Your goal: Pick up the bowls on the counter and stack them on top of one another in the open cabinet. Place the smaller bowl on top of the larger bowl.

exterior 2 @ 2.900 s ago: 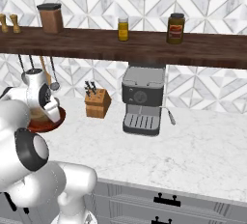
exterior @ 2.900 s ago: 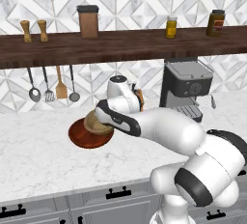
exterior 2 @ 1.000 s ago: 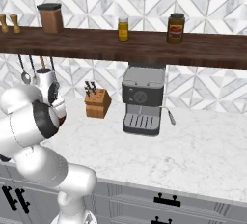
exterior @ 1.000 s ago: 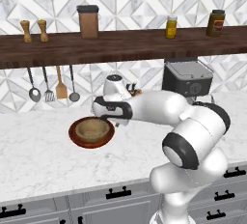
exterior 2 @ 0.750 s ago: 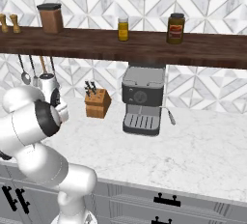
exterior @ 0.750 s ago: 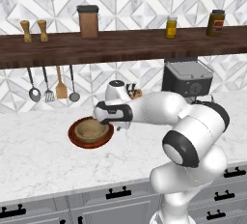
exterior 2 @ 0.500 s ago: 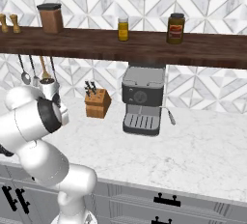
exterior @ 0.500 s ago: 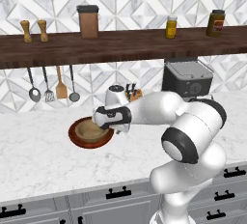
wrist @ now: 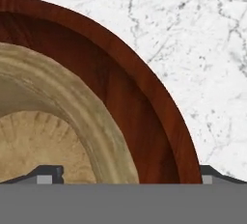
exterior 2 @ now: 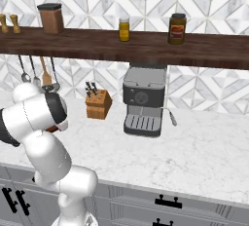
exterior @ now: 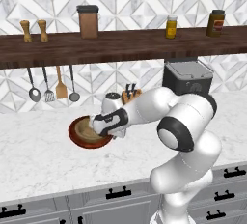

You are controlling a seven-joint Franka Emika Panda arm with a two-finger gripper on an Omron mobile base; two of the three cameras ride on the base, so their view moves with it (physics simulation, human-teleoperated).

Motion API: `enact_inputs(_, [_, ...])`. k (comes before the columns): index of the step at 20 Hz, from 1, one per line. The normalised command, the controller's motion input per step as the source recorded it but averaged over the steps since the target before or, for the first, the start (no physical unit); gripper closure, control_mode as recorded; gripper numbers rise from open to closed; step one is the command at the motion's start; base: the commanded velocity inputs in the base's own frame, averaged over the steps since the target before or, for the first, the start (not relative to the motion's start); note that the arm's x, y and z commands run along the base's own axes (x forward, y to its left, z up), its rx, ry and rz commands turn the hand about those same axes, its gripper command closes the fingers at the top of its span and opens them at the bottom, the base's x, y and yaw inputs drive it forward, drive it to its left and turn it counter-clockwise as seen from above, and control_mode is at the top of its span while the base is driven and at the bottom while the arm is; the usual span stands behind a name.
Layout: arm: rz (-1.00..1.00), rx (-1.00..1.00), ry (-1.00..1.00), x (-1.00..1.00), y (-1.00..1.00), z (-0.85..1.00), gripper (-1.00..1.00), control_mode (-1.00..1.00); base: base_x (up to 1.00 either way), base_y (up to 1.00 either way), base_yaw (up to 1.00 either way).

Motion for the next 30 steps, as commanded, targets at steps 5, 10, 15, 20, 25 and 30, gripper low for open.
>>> enact_inputs(5, [0.01,0.00,0.00,0.03,0.08,-0.14,1.00,-1.00,0.00,0.00,0.00])
enact_inputs(10, [0.00,0.00,-0.01,-0.01,0.00,0.03,1.00,-1.00,0.00,0.00,0.00])
enact_inputs(15, [-0.08,0.00,-0.17,-0.73,-0.39,0.67,1.00,-1.00,0.00,0.00,0.00])
enact_inputs(20, [-0.20,0.03,-0.30,-1.00,-0.95,1.00,1.00,-1.00,0.00,0.00,0.00])
enact_inputs(25, [-0.22,0.10,-0.25,-0.70,-0.85,1.00,1.00,-1.00,0.00,0.00,0.00])
enact_inputs(30, [-0.27,0.13,-0.04,-0.45,-0.70,1.00,1.00,-1.00,0.00,0.00,0.00])
